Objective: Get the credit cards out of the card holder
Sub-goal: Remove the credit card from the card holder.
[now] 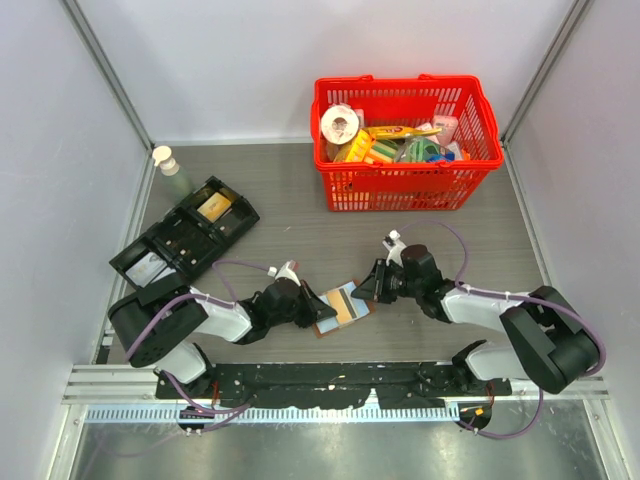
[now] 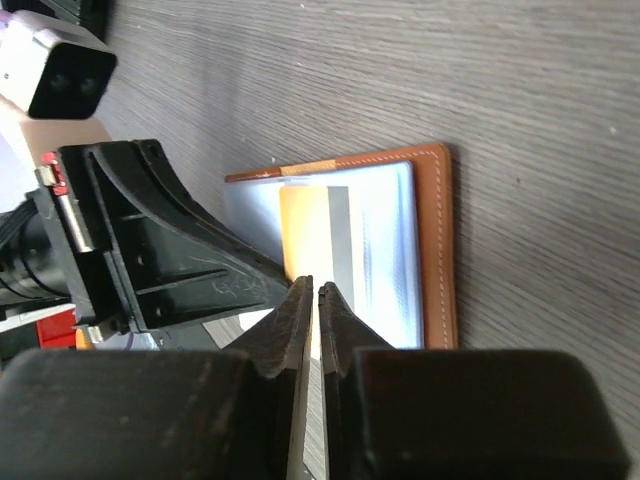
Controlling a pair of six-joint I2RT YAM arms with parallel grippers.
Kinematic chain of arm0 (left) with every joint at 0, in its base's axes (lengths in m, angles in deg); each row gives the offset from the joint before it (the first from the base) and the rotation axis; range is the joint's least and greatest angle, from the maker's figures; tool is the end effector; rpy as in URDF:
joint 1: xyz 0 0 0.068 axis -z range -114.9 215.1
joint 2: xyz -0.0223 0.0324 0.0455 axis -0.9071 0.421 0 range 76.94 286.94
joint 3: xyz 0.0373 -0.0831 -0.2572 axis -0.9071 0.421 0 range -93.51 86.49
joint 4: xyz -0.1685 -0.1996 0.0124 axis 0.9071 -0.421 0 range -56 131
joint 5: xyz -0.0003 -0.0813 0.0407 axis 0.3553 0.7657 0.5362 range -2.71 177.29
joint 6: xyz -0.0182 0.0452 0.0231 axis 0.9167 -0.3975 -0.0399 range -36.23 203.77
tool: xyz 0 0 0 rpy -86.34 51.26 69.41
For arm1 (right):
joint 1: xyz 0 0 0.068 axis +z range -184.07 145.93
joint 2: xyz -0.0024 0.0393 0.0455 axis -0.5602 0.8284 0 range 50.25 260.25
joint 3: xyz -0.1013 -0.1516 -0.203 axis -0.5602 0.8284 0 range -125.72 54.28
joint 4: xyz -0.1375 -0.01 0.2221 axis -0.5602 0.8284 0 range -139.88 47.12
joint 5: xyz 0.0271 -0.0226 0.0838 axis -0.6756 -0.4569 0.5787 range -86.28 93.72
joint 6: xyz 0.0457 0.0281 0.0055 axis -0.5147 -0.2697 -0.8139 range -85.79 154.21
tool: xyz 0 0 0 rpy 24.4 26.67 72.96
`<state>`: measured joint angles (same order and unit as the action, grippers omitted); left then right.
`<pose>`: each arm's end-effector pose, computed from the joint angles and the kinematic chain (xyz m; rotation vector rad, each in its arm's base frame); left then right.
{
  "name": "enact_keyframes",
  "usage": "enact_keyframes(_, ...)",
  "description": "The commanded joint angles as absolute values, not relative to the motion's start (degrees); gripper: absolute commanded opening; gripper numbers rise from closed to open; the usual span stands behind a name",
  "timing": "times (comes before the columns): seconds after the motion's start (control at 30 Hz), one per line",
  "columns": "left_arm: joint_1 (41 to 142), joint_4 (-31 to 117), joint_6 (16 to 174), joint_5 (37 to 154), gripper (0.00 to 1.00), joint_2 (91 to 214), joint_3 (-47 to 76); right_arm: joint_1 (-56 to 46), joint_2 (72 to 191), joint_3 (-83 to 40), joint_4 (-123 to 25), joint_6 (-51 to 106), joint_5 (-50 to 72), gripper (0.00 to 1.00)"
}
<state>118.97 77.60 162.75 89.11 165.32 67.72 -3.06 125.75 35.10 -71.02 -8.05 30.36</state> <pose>0.1441 -0.1994 0.1089 -0.5194 2.4311 -1.2525 0.1857 0.1301 0.1375 -0.0572 2.3847 1.1823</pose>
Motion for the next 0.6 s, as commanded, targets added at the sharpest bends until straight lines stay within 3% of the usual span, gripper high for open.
enact_keyframes(0.0,118.6,77.5,161.3,88.5,0.0,165.2,66.5,-2.9,126.6,32.1,-73.2,-7.1,32.3,0.12)
enact_keyframes(0.37,118.7,77.7,161.5,88.3,0.0,165.3,66.5,-2.9,135.1,36.6,-81.3,-10.1,34.8,0.11)
enact_keyframes(0.57,118.7,77.8,162.6,87.8,0.01,164.0,67.8,-2.9,135.1,37.1,-71.9,-7.3,27.9,0.11)
